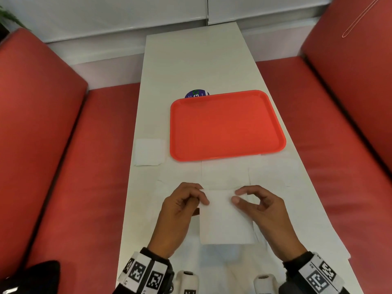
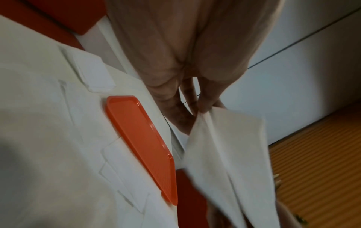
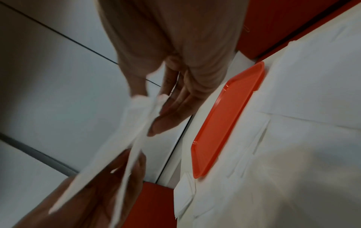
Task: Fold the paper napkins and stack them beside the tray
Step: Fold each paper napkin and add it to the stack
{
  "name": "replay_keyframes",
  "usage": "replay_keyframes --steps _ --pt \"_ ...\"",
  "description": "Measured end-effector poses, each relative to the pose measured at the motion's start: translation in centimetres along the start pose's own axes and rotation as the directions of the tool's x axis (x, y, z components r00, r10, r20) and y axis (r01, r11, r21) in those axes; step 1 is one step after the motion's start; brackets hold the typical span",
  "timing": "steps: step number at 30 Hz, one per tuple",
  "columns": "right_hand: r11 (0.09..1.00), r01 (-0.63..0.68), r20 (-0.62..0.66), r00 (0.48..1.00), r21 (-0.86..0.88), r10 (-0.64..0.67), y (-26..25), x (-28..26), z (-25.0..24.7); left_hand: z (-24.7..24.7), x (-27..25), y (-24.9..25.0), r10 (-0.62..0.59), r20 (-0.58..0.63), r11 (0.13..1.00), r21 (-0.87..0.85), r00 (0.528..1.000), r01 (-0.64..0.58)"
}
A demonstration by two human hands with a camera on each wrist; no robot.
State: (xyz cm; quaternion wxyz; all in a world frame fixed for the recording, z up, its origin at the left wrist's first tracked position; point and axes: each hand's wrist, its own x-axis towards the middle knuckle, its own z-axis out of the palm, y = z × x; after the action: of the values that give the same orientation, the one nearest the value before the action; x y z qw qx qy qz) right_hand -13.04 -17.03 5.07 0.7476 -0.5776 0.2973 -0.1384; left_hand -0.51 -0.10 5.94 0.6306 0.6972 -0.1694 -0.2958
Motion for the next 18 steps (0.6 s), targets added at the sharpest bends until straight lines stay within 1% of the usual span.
replay_keyframes --steps 1,3,4,6,8,9,11,12,13,14,16,18 --pt "1.0 0.003 -0.006 1.0 0.005 -0.003 0.2 0.1 0.1 0.1 0.0 -0.1 -0.032 -0.016 0.997 -0.067 0.999 0.03" --pt "1.0 0.016 -0.015 1.0 0.021 -0.015 0.1 0.1 0.7 0.3 0.0 0.2 -0.144 -0.03 0.963 -0.236 0.989 0.133" --pt "1.0 0.022 -0.016 1.0 0.02 -0.022 0.0 0.2 0.9 0.3 0.1 0.1 -0.207 -0.026 0.943 -0.27 0.978 0.193" --pt "0.999 0.014 -0.036 0.999 0.034 -0.013 0.0 0.4 1.5 0.3 0.0 -0.1 -0.27 0.01 0.947 -0.176 0.963 0.267" --pt "0.999 0.034 -0.063 0.998 0.039 -0.032 0.2 0.9 2.0 0.4 -0.2 0.2 -0.294 0.029 0.954 -0.049 0.955 0.295" --pt "0.999 0.041 -0.082 0.996 0.031 -0.038 0.6 1.3 2.2 0.1 0.0 0.1 -0.308 0.014 0.951 -0.015 0.951 0.308" --pt "0.999 0.053 -0.11 0.993 -0.006 -0.054 0.9 2.0 3.0 -1.1 0.7 0.0 -0.293 0.002 0.956 0.0 0.956 0.293" --pt "0.998 0.062 -0.121 0.991 -0.023 -0.065 1.1 2.3 3.2 -2.3 1.4 0.0 -0.28 -0.019 0.96 0.021 0.96 0.281" --pt "0.997 0.069 -0.133 0.988 -0.02 -0.071 1.6 3.3 4.1 -4.5 2.8 -0.1 -0.261 -0.068 0.964 0.042 0.963 0.264" --pt "0.997 0.071 -0.167 0.983 -0.021 -0.073 1.7 3.4 3.7 -5.9 4.1 -0.4 -0.241 -0.092 0.965 0.079 0.966 0.249" --pt "0.996 0.064 -0.225 0.971 -0.055 -0.075 1.7 3.4 2.4 -9.1 7.5 -1.2 -0.188 -0.157 0.955 0.199 0.969 0.218" --pt "0.99 0.062 -0.298 0.95 -0.127 -0.098 2.7 4.2 1.8 -13.8 11.6 -2.0 -0.147 -0.236 0.925 0.312 0.96 0.218"
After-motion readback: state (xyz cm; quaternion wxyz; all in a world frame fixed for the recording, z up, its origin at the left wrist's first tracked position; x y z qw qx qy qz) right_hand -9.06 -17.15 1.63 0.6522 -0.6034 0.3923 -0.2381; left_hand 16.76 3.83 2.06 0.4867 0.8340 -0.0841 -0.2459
